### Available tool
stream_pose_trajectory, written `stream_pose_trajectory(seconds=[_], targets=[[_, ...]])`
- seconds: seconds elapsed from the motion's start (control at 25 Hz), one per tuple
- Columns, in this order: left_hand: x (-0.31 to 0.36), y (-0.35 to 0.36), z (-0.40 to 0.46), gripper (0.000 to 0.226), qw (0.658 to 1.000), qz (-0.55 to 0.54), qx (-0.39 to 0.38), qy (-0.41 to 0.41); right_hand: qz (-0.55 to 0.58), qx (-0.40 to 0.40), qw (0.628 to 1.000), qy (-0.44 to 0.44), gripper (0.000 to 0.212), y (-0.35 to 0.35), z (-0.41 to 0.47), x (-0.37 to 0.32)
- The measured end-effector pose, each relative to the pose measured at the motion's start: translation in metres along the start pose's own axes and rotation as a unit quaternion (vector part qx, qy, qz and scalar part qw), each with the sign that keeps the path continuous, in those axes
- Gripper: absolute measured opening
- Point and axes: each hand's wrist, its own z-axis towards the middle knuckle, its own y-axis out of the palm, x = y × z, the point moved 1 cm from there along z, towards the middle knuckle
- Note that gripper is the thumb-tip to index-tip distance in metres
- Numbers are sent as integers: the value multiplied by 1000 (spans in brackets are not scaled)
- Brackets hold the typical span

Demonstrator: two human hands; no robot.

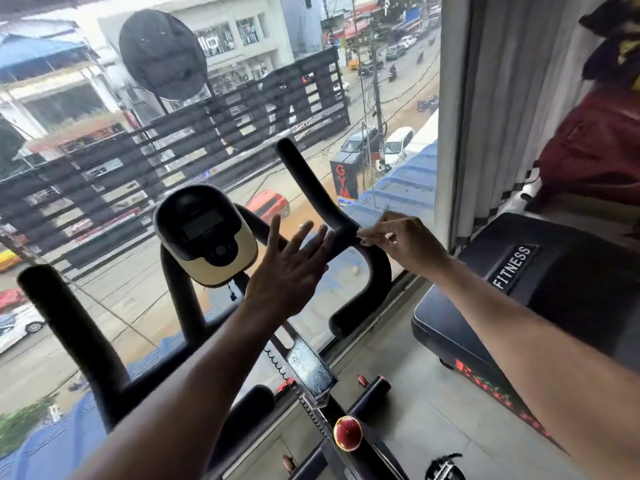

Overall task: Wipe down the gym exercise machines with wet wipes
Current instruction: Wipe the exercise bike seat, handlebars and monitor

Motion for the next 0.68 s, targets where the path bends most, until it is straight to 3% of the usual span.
stream_pose_trajectory(seconds=[0.2,0.4,0.6,0.68], targets=[[0,1,-2,60,1000,-20,20,-3,-82,-38,992,-87,9,13,7,-5],[0,5,0,60,999,-24,33,-1,10,11,998,60,17,4,22,7],[0,7,-2,58,998,-22,63,5,-72,-30,993,-91,13,15,16,-5],[0,9,-2,57,997,-19,77,11,-60,-34,993,-92,9,10,1,1]])
